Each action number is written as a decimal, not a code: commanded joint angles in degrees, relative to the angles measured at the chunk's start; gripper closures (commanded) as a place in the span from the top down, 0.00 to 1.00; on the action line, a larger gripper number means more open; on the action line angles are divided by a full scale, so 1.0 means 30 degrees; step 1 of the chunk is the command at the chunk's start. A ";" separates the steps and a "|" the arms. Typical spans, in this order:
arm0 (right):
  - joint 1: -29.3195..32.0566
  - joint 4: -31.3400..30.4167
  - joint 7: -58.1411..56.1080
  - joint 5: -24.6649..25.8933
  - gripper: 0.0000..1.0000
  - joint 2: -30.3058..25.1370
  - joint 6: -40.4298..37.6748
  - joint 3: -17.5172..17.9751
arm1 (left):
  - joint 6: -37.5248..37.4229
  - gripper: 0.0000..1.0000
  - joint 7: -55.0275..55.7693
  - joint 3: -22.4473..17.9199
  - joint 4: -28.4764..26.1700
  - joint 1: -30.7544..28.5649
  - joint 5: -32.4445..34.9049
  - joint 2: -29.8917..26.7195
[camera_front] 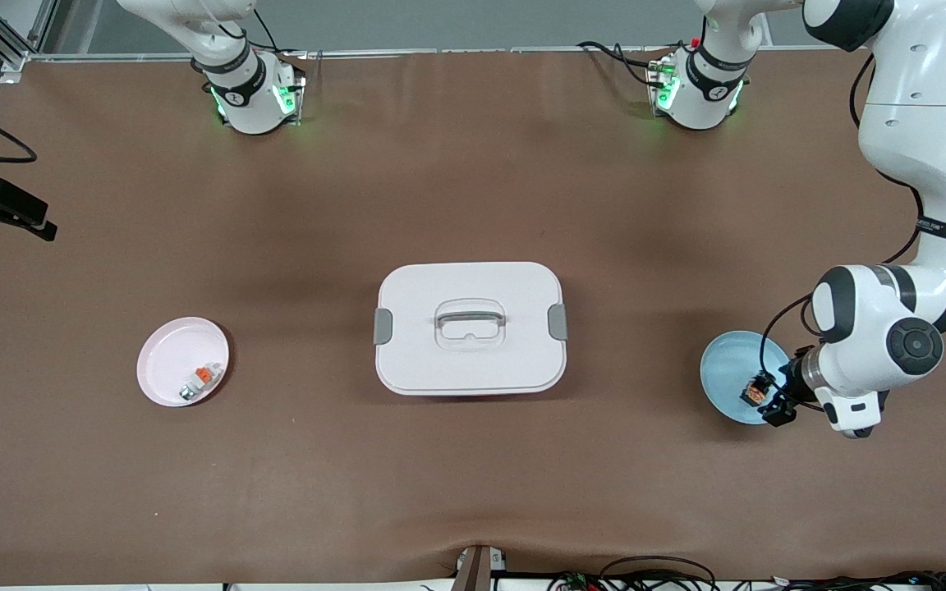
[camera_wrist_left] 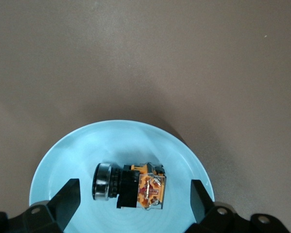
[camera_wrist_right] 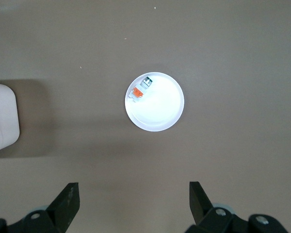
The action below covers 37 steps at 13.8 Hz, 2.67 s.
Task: Transfer orange switch to right arm and place
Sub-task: 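Lower the left gripper and grasp the black-and-orange switch, then lift the switch with the left gripper and carry it above the box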
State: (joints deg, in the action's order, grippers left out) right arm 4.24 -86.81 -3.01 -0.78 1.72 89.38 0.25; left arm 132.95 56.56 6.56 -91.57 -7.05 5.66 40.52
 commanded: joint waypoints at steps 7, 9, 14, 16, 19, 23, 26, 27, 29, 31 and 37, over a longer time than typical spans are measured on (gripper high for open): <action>-0.0009 -0.0214 -0.0082 0.0289 1.00 -0.0369 0.0032 -0.0026 | 0.0537 1.00 0.0129 0.0100 0.0026 0.0122 0.0427 0.0760; -0.0009 -0.0214 -0.0082 0.0289 1.00 -0.0369 0.0032 -0.0026 | 0.0537 1.00 0.0129 0.0100 -0.0122 0.0152 0.0427 0.0760; -0.0096 -0.0214 -0.0023 0.0172 1.00 -0.0369 0.0003 0.0003 | 0.0537 0.82 0.0129 0.0100 -0.0501 0.0152 0.0427 0.0789; -0.0068 -0.0214 -0.0023 0.0172 1.00 -0.0370 0.0002 0.0004 | 0.0508 0.41 0.0188 0.0100 -0.0794 0.0094 0.0427 0.0731; -0.0067 -0.0185 -0.0023 0.0143 1.00 -0.0399 0.0061 0.0004 | -0.1004 0.00 0.0540 0.0188 -0.0825 0.0035 0.0369 -0.0494; -0.0038 -0.0185 -0.0052 0.0143 1.00 -0.0370 0.0032 -0.0025 | -0.5372 0.00 0.0510 0.1297 -0.0621 -0.0053 0.0076 -0.3307; -0.0067 -0.0214 -0.0052 0.0143 1.00 -0.0369 0.0061 -0.0025 | -0.6753 0.00 0.1591 0.2644 -0.0358 -0.0024 -0.1296 -0.4715; -0.0067 -0.0185 -0.0052 0.0143 1.00 -0.0369 0.0061 -0.0026 | -0.7077 0.00 0.2145 0.3229 -0.0153 -0.0024 -0.1881 -0.4893; -0.0067 -0.0185 -0.0023 0.0143 1.00 -0.0370 0.0061 -0.0026 | -0.7285 0.00 0.4539 0.4546 0.0199 -0.0082 -0.3780 -0.5245; -0.0038 -0.0098 0.0006 0.0113 1.00 -0.0369 -0.0026 -0.0026 | -0.7401 0.00 0.6216 0.5981 0.0988 0.0005 -0.5455 -0.5246; 0.0109 0.0108 0.0211 -0.0265 1.00 -0.0340 0.0149 -0.0113 | -0.7958 0.00 1.0352 0.9882 0.2337 0.0121 -0.9350 -0.5071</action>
State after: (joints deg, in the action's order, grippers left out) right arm 4.32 -86.38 -2.88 -0.95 1.68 89.82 -0.07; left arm 111.25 85.22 34.22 -86.78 -6.60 -18.40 24.95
